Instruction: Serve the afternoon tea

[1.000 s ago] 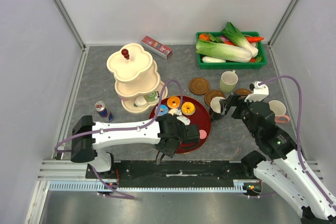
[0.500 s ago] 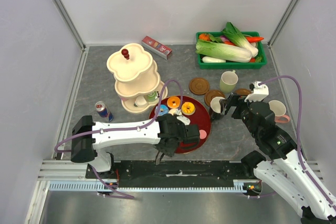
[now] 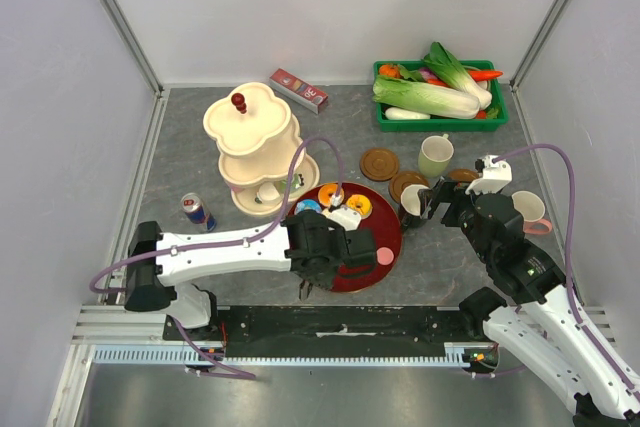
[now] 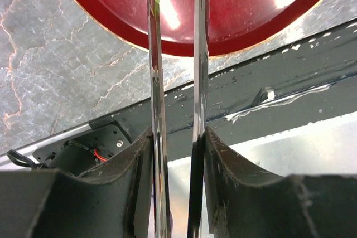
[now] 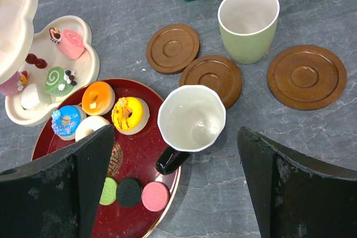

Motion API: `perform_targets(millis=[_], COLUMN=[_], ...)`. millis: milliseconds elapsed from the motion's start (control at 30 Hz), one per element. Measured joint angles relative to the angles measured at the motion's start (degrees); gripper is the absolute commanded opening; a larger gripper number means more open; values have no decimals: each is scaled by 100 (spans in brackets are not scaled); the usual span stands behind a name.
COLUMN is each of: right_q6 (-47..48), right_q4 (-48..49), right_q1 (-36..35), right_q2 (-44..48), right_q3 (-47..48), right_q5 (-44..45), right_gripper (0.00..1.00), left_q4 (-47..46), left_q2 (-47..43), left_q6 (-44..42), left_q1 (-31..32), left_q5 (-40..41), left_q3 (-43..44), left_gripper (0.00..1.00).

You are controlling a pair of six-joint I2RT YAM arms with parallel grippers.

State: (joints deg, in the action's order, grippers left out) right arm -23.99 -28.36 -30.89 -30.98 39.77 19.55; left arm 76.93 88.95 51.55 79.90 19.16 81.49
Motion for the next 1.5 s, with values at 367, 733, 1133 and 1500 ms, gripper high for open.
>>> perform_targets(millis=[367,733,1133,1500], right_q6=[-2,0,0,0], right_q4=[0,2,0,2], right_q1=[-2,-2,0,-2], right_q2=[-22,-22,-11,-7], right_q3=[0,0,0,0], right_q5=[0,0,-2,-2], right_gripper=[98,98,98,98], left_q4=[7,66,76,50], left_q2=[-387,-879,-966,-960], left_q6=[79,221,107,-280], left_q1=[-476,-1692,-2409,-2710], left_q5=[699,1773,1937,1755], left_q3=[415,765,802,621], left_gripper=[40,38,39,41])
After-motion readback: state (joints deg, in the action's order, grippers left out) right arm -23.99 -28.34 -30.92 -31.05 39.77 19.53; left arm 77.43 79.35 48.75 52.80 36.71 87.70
